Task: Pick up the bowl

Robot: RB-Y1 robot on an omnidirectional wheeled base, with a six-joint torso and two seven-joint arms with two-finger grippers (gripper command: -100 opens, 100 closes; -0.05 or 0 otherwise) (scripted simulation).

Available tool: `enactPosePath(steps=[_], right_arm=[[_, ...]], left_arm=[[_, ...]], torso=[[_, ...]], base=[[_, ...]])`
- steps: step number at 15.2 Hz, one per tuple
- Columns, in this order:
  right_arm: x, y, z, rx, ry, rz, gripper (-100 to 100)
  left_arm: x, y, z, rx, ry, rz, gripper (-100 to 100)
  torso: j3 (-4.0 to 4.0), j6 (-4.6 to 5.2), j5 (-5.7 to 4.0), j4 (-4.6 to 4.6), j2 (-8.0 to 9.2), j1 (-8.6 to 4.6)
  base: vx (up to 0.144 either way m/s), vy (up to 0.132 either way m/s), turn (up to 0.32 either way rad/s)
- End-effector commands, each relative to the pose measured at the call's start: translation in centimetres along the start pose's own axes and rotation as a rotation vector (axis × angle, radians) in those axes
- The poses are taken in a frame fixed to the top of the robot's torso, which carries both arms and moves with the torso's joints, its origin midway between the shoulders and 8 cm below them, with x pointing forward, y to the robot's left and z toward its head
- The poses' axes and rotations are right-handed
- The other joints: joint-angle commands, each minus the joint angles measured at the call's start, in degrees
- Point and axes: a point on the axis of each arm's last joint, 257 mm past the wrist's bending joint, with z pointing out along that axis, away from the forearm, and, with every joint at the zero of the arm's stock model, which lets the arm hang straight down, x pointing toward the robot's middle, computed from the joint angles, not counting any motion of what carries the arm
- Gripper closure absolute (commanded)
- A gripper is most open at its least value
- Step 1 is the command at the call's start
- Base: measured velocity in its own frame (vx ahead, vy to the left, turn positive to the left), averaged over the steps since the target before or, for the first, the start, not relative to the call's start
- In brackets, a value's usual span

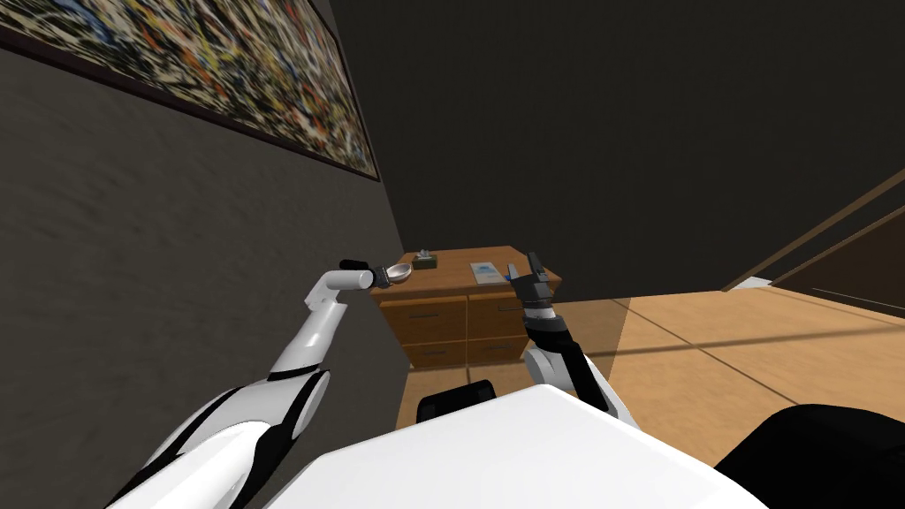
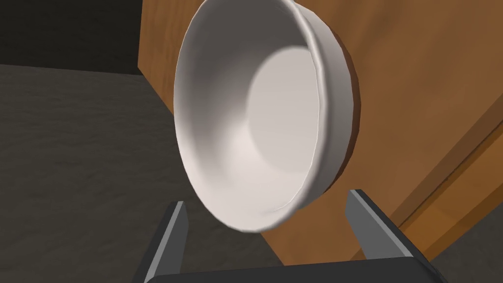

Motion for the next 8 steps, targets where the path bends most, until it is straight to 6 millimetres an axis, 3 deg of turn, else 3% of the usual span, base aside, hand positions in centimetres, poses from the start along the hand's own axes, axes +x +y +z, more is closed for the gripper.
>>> enactPosePath(steps=[1, 2, 8], right_arm=[[0.0, 0.0, 0.0, 0.000, 0.000, 0.000, 0], [0.0, 0.0, 0.0, 0.000, 0.000, 0.000, 0], [0.0, 0.0, 0.0, 0.000, 0.000, 0.000, 0]], left_arm=[[-0.3, 0.6, 0.0, -0.030, -0.011, -0.006, -100], [0.2, 0.0, -0.1, -0.057, -0.012, -0.039, -100], [-0.1, 1.3, -0.5, -0.154, -0.044, -0.071, -100]], torso=[[0.00, 0.00, 0.00, 0.00, 0.00, 0.00], [0.01, 0.00, 0.01, 0.00, 0.02, 0.02], [-0.01, 0.00, 0.00, 0.00, -0.03, -0.01]], base=[[0.010, -0.009, -0.001], [0.013, -0.018, 0.010], [0.021, -0.017, 0.005]])
